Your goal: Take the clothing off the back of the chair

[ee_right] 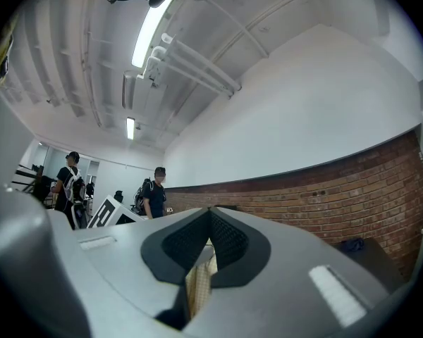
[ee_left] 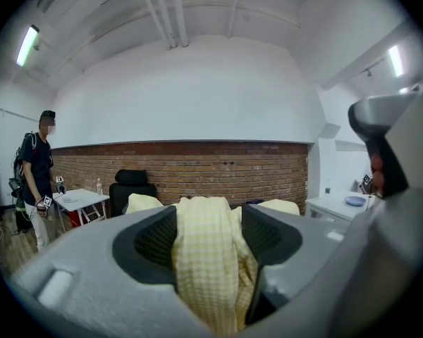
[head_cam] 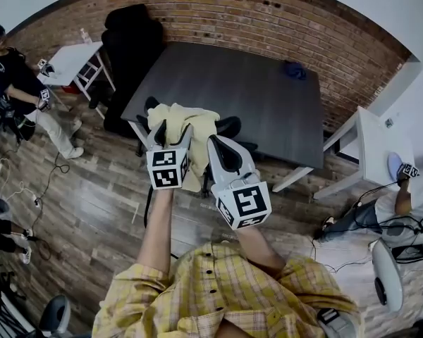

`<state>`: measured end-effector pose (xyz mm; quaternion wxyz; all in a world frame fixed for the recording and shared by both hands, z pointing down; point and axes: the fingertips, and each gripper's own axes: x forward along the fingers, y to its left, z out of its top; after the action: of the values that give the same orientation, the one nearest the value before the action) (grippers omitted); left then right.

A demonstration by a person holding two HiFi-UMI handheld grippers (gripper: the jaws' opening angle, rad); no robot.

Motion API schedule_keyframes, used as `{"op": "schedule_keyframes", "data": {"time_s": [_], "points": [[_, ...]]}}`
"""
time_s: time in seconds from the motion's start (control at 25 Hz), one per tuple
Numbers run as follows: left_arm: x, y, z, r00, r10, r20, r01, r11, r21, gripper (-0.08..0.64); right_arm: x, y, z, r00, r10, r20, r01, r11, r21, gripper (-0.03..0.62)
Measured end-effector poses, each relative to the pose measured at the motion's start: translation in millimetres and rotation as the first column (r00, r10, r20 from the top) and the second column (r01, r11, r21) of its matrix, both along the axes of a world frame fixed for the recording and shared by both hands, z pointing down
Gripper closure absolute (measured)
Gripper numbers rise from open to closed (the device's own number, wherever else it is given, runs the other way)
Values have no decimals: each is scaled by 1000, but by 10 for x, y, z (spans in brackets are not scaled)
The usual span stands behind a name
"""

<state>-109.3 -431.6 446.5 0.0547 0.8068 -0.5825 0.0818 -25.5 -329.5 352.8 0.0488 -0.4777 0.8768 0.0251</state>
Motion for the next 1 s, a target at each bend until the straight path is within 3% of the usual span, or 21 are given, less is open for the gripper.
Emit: {"op": "schedule_keyframes", "data": {"time_s": [0.12, 0.24, 0.52, 1.0], "points": [[-19, 2, -12, 1000, -20, -6, 20, 1000, 15, 276, -8, -6, -4, 1000, -5, 1, 5, 1000, 1, 591], [-37, 7, -3, 1000, -29, 9, 29, 1000, 11, 348, -3, -17, 17, 1000, -8, 2, 8, 1000, -1, 591], [-45, 18, 10, 998, -50, 31, 50, 999, 15, 424, -30, -39, 32, 1000, -18, -1, 18, 1000, -6, 591], [0, 91, -17, 997, -54, -59, 53, 999, -11, 465, 24, 1, 55, 1000, -14, -4, 14, 1000, -16, 591]]}}
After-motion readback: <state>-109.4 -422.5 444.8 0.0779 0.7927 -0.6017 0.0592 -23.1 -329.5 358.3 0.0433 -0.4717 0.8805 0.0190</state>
